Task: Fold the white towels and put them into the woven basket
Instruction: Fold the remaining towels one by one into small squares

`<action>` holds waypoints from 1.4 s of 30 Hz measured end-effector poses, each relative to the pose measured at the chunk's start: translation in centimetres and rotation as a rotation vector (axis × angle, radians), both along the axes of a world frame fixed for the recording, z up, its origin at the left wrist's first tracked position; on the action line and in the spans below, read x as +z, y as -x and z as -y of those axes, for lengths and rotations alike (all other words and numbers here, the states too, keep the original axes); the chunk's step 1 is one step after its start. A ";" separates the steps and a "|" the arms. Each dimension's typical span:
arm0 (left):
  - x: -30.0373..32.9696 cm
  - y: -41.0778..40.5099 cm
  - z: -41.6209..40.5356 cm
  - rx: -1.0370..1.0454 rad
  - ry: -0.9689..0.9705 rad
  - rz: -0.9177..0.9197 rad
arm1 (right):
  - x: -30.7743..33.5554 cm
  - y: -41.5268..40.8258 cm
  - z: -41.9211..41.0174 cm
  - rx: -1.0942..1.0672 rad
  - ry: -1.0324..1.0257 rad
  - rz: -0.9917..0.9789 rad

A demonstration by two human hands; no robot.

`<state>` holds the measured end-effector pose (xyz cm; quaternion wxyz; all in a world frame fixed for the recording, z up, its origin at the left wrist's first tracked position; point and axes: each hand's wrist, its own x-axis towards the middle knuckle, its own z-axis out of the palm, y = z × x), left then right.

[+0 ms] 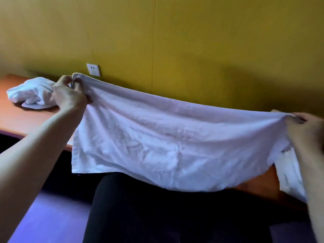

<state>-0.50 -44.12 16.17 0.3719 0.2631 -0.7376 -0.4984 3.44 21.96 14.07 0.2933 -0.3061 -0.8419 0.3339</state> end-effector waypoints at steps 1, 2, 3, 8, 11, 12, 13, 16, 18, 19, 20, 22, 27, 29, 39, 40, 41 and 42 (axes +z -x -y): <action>-1.1 1.2 -0.3 0.011 0.019 0.035 | -1.7 1.6 -0.1 -0.016 -0.052 0.012; -2.2 1.9 -0.5 0.021 0.031 0.080 | -2.5 2.1 0.8 0.037 -0.064 0.017; -3.9 3.1 -0.5 0.018 0.031 0.125 | -2.8 2.6 2.4 0.047 -0.074 0.080; -13.7 10.5 1.1 -0.036 -0.025 0.263 | -6.8 7.4 6.2 0.095 -0.119 0.208; -17.8 14.5 0.7 -0.090 -0.006 0.336 | -10.6 11.6 4.3 0.110 -0.145 0.220; -19.2 16.0 1.3 -0.093 0.011 0.356 | -11.4 12.8 4.0 0.113 -0.144 0.244; -20.9 17.8 2.0 -0.088 0.018 0.368 | -12.8 14.3 3.1 0.131 -0.157 0.247; -22.0 20.6 0.7 -0.097 0.013 0.409 | -17.4 18.9 -2.1 0.156 -0.090 0.359; -21.0 21.1 -2.1 -0.108 0.047 0.419 | -19.8 21.1 -4.5 0.133 -0.097 0.377; -21.4 21.9 -2.7 -0.103 0.067 0.432 | -20.6 22.0 -5.0 0.141 -0.112 0.404; -21.9 22.5 -3.1 -0.104 0.086 0.440 | -21.2 22.5 -5.2 0.132 -0.116 0.429; -22.5 23.8 -4.3 -0.103 0.139 0.432 | -20.6 22.3 -3.1 0.109 -0.138 0.441; -22.9 24.4 -8.7 -0.281 0.416 0.538 | -21.2 22.1 -1.8 0.159 -0.225 0.300; -22.9 23.7 -10.8 -0.346 0.581 0.554 | -21.3 21.9 -2.0 0.168 -0.245 0.288; -24.1 10.8 -31.3 -0.918 0.905 0.354 | -21.4 19.2 -6.1 0.337 -0.164 0.442; -24.2 9.4 -33.4 -0.964 0.936 0.301 | -21.4 19.1 -6.3 0.358 -0.118 0.437; -24.3 7.9 -35.9 -1.015 0.964 0.241 | -21.4 18.9 -6.6 0.367 -0.080 0.427; -24.4 6.4 -38.3 -1.076 0.991 0.181 | -21.4 18.9 -6.7 0.368 -0.051 0.419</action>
